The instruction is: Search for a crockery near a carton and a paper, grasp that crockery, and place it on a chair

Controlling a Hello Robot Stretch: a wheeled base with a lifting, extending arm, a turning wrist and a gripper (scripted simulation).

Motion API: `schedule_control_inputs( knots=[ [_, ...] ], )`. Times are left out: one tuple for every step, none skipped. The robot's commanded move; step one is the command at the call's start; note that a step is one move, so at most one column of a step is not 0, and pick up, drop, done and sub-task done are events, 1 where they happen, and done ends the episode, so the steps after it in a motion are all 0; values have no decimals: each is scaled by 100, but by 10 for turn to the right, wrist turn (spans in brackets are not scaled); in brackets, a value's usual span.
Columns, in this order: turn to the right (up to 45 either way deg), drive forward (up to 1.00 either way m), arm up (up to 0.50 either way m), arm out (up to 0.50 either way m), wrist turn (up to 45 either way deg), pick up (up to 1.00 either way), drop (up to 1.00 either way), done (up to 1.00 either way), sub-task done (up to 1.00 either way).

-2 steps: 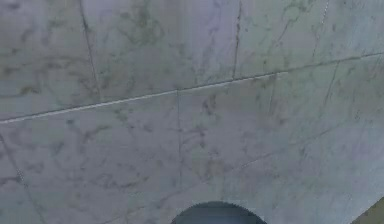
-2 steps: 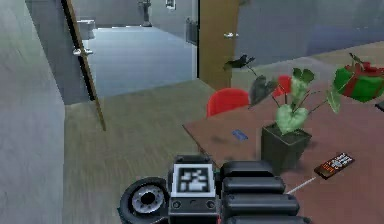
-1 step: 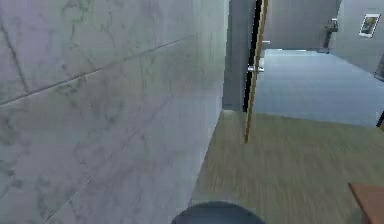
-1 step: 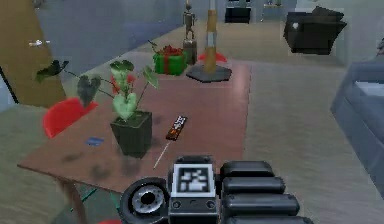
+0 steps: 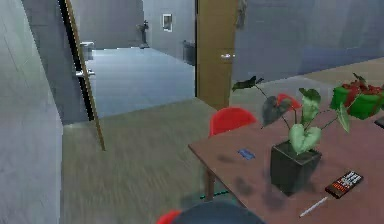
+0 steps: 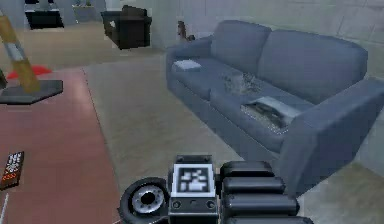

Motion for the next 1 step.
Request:
schedule_control_inputs(
  knots=[
    [450, 0, 0, 0, 0, 0, 0, 0, 0]
  ],
)
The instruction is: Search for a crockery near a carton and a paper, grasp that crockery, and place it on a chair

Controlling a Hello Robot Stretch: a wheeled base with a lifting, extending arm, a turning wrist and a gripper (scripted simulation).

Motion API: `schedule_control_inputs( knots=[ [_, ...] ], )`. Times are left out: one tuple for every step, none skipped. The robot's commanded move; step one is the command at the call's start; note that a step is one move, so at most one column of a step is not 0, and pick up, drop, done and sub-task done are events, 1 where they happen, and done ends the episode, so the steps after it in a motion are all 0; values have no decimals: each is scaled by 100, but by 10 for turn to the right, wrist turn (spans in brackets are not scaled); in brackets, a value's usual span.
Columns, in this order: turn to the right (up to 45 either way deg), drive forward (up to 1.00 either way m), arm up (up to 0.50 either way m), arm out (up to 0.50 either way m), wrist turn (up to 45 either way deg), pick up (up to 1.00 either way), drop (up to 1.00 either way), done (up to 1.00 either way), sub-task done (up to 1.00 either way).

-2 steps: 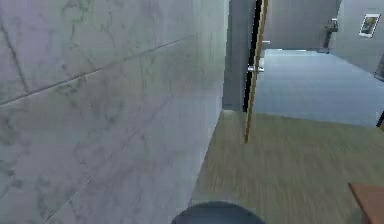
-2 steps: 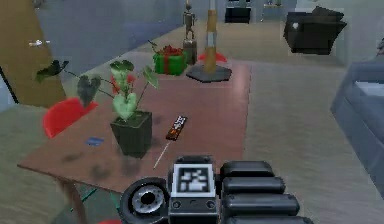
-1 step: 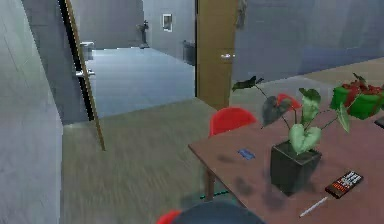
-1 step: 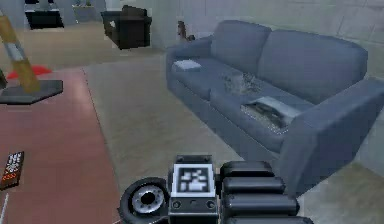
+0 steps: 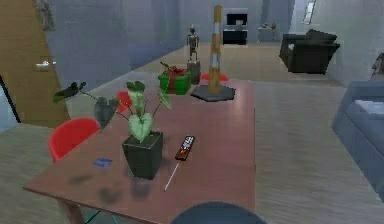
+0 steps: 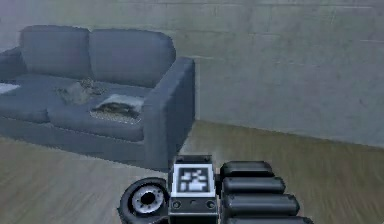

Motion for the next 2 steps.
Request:
schedule_control_inputs(
  knots=[
    [240, 0, 0, 0, 0, 0, 0, 0, 0],
    [-450, 0, 0, 0, 0, 0, 0, 0, 0]
  ],
)
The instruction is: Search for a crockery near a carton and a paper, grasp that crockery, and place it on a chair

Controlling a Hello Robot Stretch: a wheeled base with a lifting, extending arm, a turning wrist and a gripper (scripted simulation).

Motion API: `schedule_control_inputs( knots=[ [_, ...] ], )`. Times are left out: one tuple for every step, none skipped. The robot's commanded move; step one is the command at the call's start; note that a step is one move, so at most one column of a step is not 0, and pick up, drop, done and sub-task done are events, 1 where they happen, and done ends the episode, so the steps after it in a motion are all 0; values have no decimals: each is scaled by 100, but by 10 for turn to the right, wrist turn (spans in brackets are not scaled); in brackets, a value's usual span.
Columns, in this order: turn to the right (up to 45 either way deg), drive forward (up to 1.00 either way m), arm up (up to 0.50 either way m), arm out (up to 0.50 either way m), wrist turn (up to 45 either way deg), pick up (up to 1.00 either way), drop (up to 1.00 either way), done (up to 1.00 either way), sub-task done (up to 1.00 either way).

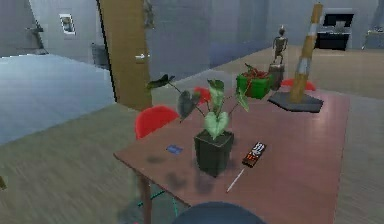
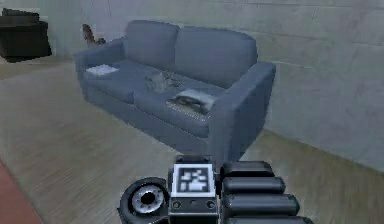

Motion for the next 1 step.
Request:
schedule_control_inputs(
  knots=[
    [-450, 0, 0, 0, 0, 0, 0, 0, 0]
  ],
)
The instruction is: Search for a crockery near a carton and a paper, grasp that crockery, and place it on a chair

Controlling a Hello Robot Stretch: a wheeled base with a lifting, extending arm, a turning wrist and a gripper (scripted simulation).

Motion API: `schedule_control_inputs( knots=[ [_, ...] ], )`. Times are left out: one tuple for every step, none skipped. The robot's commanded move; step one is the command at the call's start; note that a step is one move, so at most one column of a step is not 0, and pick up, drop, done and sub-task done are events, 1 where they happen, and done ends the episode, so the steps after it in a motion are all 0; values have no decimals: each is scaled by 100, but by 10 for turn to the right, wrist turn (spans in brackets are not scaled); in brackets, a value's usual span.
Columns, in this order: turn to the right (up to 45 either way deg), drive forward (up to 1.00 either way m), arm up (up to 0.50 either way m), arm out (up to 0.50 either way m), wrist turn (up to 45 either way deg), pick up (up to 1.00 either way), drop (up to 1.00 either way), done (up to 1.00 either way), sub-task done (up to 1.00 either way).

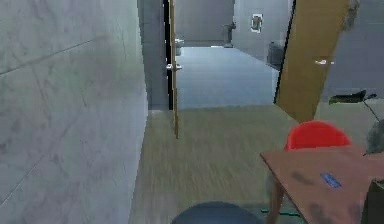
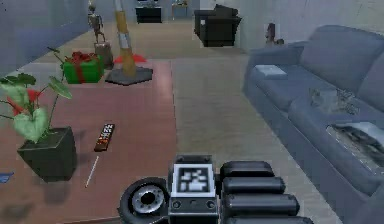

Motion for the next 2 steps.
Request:
schedule_control_inputs(
  knots=[
    [-450, 0, 0, 0, 0, 0, 0, 0, 0],
    [-90, 0, 0, 0, 0, 0, 0, 0, 0]
  ],
)
